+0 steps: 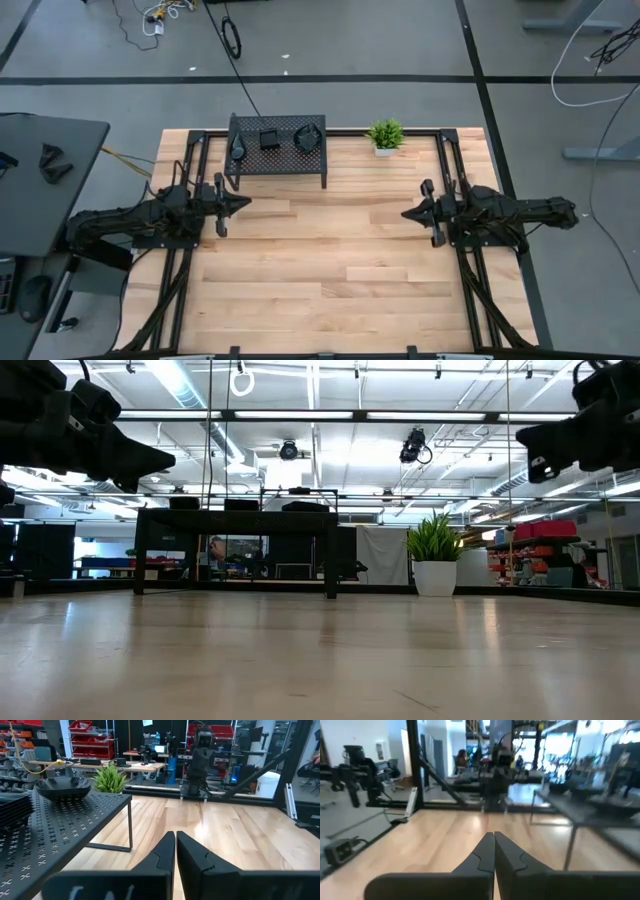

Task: Pick & Place Mini shaped plates
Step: Return to Home Position

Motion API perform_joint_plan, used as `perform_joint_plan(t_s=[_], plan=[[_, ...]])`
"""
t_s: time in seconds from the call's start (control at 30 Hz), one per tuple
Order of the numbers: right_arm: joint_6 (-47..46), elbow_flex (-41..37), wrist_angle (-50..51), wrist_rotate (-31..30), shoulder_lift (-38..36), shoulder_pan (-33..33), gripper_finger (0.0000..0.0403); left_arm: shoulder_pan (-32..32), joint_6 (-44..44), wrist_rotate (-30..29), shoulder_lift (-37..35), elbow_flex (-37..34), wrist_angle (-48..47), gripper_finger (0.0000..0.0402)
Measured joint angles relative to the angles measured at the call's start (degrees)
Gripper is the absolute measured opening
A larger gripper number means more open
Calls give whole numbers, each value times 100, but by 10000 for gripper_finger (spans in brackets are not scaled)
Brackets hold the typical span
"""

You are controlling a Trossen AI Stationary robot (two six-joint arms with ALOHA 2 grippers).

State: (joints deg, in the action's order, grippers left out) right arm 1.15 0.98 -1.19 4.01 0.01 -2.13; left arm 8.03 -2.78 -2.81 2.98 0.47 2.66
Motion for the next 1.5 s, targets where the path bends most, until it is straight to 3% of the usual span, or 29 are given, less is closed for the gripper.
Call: perform_joint_plan(t_s=[0.17,0.8,1.0,1.2,1.5], plan=[[178,8,65,-403,0,-147,4,0,0,3,0,0,-1,19],[-517,8,59,-396,-2,-400,4,0,0,3,0,0,11,19],[-87,6,59,-392,-2,-264,4,0,0,3,0,0,13,19],[-392,6,59,-401,-2,122,4,0,-1,4,0,0,13,19],[-349,4,61,-396,-2,43,4,0,0,5,0,0,13,19]])
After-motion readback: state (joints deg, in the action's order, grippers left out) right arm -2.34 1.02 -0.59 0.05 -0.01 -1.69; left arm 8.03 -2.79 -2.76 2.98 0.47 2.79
